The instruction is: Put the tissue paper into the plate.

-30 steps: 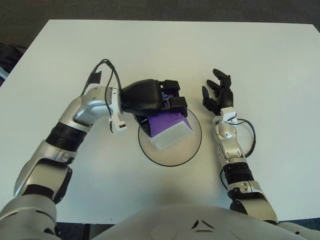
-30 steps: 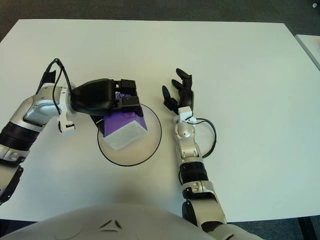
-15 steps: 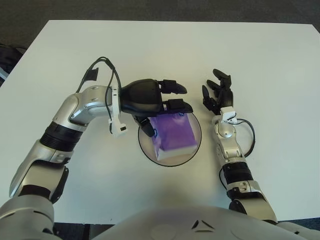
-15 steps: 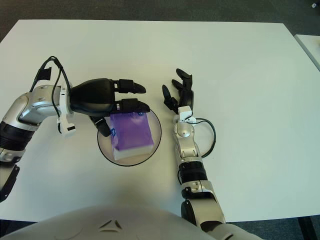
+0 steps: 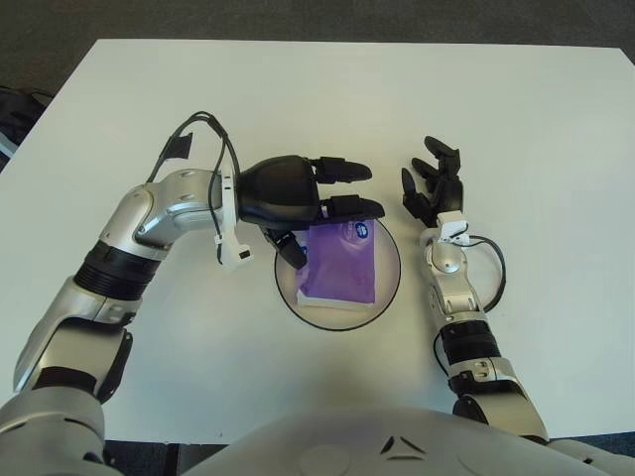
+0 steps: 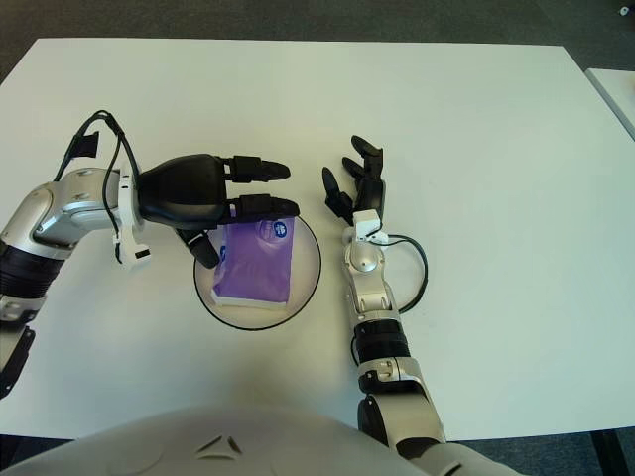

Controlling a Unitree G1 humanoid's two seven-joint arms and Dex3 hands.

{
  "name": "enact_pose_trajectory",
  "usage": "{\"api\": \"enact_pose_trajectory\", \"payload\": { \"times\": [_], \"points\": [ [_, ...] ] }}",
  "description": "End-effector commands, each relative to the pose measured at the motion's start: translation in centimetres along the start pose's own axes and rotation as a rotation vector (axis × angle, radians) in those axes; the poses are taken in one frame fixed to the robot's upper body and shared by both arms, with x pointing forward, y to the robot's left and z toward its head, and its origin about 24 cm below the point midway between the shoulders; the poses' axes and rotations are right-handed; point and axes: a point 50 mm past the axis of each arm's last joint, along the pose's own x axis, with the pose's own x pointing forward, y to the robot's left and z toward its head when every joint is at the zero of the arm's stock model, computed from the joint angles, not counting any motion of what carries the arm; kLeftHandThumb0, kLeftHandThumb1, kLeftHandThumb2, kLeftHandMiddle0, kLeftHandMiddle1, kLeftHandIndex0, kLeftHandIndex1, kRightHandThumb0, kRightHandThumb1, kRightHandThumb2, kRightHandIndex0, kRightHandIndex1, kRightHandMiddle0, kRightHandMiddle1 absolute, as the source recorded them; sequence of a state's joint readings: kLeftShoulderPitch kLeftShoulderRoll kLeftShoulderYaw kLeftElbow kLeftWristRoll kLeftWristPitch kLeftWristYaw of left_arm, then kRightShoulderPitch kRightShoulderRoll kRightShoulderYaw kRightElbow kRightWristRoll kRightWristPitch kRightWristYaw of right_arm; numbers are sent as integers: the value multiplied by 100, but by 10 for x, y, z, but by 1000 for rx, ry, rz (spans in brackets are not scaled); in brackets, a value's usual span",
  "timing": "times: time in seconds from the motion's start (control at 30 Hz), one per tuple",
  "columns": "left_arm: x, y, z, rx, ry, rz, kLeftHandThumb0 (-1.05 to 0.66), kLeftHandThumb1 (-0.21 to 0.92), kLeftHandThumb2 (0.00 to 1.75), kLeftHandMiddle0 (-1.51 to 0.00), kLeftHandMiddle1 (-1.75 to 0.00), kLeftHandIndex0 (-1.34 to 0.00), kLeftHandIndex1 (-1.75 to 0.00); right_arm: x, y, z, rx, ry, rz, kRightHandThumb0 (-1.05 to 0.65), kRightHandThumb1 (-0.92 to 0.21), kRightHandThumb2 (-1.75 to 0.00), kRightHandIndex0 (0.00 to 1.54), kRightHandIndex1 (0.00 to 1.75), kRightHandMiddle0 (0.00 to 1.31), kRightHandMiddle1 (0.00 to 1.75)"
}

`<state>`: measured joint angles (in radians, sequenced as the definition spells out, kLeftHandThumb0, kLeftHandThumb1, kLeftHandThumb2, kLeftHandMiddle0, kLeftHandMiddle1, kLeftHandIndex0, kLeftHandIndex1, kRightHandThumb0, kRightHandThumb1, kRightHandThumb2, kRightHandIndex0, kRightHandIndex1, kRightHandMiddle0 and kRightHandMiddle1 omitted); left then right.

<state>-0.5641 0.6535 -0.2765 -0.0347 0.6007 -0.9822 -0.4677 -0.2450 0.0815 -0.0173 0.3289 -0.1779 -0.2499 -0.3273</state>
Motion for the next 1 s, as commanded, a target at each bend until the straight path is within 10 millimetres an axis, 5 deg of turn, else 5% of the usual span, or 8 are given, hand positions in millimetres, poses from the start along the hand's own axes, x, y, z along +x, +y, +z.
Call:
{"api": "enact_pose_trajectory", "payload": {
  "times": [0.0,0.57,0.97],
  "points": [
    [-3,1,-2,17,6,8,-86,92,78,-19,-4,0,-34,-28,-11,-49,-85,260,-8,-65,-92,-50,30,60,0,81],
    [-5,-3,-6,-1,21,62,-88,92,93,-19,-2,0,-34,-29,-8,-47,-112,258,3,-63,-92,-47,29,58,0,84],
    [-17,-7,-23,-338,169,465,-92,92,95,-9,0,0,-41,-29,-8,-48,-100,269,21,-68,-92,-48,27,57,0,82]
  ]
}}
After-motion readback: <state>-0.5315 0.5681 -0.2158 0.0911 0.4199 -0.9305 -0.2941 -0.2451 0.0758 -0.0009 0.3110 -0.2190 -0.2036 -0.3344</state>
